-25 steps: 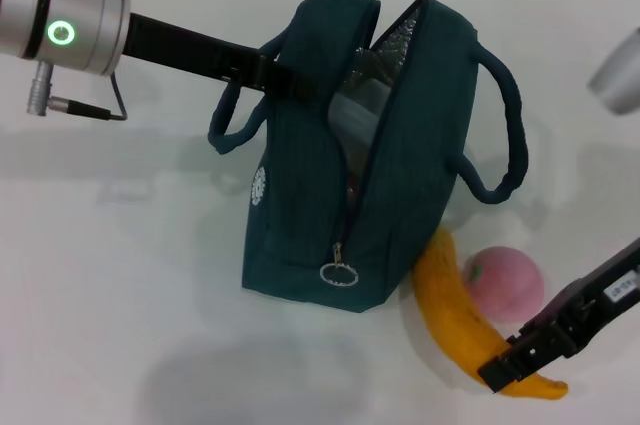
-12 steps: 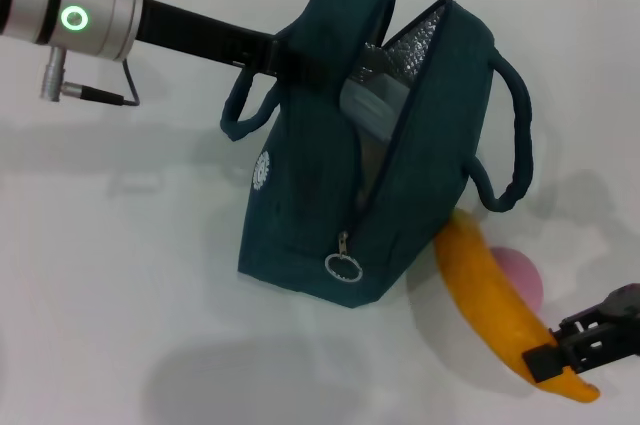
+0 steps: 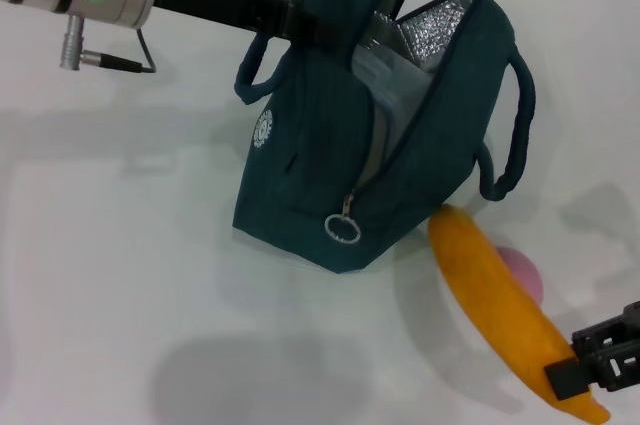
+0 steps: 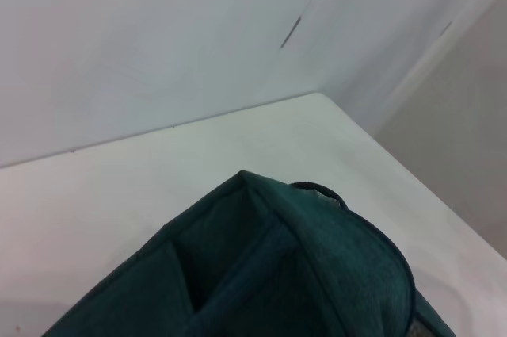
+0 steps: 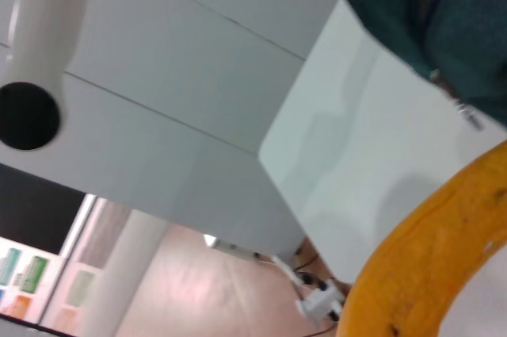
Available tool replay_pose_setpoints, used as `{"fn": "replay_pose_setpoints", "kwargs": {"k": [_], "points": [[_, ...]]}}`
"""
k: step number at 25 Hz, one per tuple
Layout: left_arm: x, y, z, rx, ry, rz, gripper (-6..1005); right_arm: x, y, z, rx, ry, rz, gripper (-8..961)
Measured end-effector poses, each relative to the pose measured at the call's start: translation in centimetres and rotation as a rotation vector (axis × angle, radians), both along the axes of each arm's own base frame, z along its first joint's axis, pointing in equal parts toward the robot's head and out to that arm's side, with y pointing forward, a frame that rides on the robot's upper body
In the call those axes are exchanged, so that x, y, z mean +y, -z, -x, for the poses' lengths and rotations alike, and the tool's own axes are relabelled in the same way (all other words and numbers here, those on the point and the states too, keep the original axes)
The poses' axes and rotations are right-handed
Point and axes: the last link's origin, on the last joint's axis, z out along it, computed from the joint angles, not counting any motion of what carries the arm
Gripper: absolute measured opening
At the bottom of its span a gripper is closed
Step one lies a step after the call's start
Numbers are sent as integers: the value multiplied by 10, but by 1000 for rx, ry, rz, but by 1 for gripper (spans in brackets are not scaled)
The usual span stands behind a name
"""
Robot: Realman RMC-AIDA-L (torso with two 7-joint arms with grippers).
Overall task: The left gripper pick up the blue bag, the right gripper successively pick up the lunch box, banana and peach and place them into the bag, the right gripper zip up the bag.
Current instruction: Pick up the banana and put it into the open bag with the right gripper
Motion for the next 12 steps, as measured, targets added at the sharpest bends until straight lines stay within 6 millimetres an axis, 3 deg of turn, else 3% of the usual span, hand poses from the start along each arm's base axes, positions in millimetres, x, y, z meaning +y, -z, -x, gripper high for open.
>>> {"fn": "replay_pose_setpoints", "kwargs": {"k": [12], "points": [[5, 1, -1, -4, 4, -39, 78, -6, 4, 16, 181, -75, 81, 471]]}}
